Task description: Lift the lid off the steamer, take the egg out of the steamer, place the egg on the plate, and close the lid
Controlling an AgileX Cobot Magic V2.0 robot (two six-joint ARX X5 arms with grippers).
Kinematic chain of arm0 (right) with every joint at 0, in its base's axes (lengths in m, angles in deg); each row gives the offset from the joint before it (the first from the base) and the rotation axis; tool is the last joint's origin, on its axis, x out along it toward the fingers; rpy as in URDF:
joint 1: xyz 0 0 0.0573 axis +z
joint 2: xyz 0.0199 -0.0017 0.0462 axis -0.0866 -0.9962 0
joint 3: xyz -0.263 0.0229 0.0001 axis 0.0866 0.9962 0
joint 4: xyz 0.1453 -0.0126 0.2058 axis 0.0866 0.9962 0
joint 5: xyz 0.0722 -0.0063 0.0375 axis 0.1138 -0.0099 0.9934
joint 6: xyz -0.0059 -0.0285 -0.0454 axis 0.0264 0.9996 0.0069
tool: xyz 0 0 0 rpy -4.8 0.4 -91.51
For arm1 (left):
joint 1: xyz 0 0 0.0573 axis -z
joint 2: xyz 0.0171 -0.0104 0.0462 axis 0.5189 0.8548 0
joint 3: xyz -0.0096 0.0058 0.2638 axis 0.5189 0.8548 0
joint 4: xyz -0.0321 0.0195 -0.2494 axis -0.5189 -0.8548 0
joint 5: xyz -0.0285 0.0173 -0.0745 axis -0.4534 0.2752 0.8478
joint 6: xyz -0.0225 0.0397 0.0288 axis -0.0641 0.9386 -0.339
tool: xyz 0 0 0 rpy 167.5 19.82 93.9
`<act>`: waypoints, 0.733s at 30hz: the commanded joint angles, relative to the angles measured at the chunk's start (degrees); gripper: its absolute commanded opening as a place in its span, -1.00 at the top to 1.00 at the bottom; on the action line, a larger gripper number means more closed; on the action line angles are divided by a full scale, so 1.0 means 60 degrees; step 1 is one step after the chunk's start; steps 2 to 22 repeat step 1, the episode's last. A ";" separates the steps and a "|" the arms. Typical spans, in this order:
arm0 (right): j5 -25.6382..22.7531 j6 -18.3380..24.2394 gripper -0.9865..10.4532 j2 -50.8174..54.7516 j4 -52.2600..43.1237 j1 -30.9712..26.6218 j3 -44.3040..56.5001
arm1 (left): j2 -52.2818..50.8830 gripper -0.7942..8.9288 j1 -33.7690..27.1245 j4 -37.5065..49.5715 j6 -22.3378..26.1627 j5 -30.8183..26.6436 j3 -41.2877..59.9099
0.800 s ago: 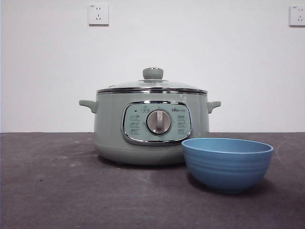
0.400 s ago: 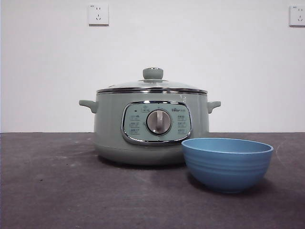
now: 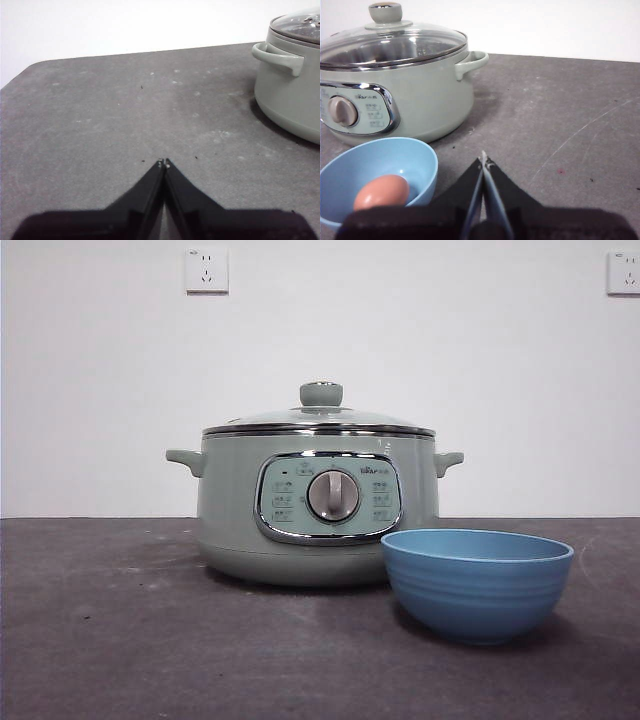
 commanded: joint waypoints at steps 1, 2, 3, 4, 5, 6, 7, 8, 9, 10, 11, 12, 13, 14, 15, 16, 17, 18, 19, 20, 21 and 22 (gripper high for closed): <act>-0.0018 -0.0066 0.83 0.0029 0.0109 -0.0004 0.0102 | -0.0018 0.84 -0.0026 0.0018 -0.0095 -0.0015 0.0131; -0.0018 -0.0066 0.83 0.0029 0.0109 -0.0004 0.0102 | -0.0018 0.84 -0.0026 0.0018 -0.0095 -0.0015 0.0131; -0.0018 -0.0066 0.83 0.0029 0.0109 -0.0004 0.0102 | -0.0018 0.84 -0.0026 0.0018 -0.0095 -0.0015 0.0131; -0.0018 -0.0066 0.83 0.0029 0.0109 -0.0004 0.0102 | -0.0018 0.84 -0.0026 0.0018 -0.0095 -0.0015 0.0131; -0.0018 -0.0066 0.83 0.0029 0.0109 -0.0004 0.0102 | -0.0018 0.84 -0.0026 0.0018 -0.0095 -0.0015 0.0131; -0.0018 -0.0066 0.83 0.0029 0.0109 -0.0004 0.0102 | -0.0018 0.84 -0.0026 0.0018 -0.0095 -0.0015 0.0131; -0.0018 -0.0066 0.83 0.0029 0.0109 -0.0004 0.0102 | -0.0018 0.84 -0.0026 0.0018 -0.0095 -0.0015 0.0131; -0.0018 -0.0066 0.83 0.0029 0.0109 -0.0004 0.0102 | -0.0018 0.84 -0.0026 0.0018 -0.0095 -0.0015 0.0131; -0.0018 -0.0066 0.83 0.0029 0.0109 -0.0004 0.0102 | -0.0018 0.84 -0.0026 0.0018 -0.0095 -0.0015 0.0131; -0.0018 -0.0066 0.83 0.0029 0.0109 -0.0004 0.0102 | -0.0018 0.84 -0.0026 0.0018 -0.0095 -0.0015 0.0131; -0.0018 -0.0066 0.83 0.0029 0.0109 -0.0004 0.0102 | -0.0018 0.84 -0.0026 0.0018 -0.0095 -0.0015 0.0131; -0.0018 -0.0066 0.83 0.0029 0.0109 -0.0004 0.0102 | -0.0018 0.84 -0.0026 0.0018 -0.0095 -0.0015 0.0131; -0.0018 -0.0066 0.83 0.0029 0.0109 -0.0004 0.0102 | -0.0018 0.84 -0.0026 0.0018 -0.0095 -0.0015 0.0131; -0.0018 -0.0066 0.83 0.0029 0.0109 -0.0004 0.0102 | -0.0018 0.84 -0.0026 0.0018 -0.0095 -0.0015 0.0131; -0.0018 -0.0066 0.83 0.0029 0.0109 -0.0004 0.0102 | -0.0018 0.84 -0.0026 0.0018 -0.0095 -0.0015 0.0131; -0.0018 -0.0066 0.83 0.0029 0.0109 -0.0004 0.0102 | -0.0018 0.84 -0.0026 0.0018 -0.0095 -0.0015 0.0131; -0.0018 -0.0066 0.83 0.0029 0.0109 -0.0004 0.0102 | -0.0018 0.84 -0.0026 0.0018 -0.0095 -0.0015 0.0131; -0.0018 -0.0066 0.83 0.0029 0.0109 -0.0004 0.0102 | -0.0018 0.84 -0.0026 0.0018 -0.0095 -0.0015 0.0131; -0.0018 -0.0066 0.83 0.0029 0.0109 -0.0004 0.0102 | -0.0018 0.84 -0.0026 0.0018 -0.0095 -0.0015 0.0131; -0.0018 -0.0066 0.83 0.0029 0.0109 -0.0004 0.0102 | -0.0018 0.84 -0.0026 0.0018 -0.0095 -0.0015 0.0131; -0.0018 -0.0066 0.83 0.0029 0.0109 -0.0004 0.0102 | -0.0018 0.84 -0.0026 0.0018 -0.0095 -0.0015 0.0131; -0.0018 -0.0066 0.83 0.0029 0.0109 -0.0004 0.0102 | -0.0018 0.84 -0.0026 0.0018 -0.0095 -0.0015 0.0131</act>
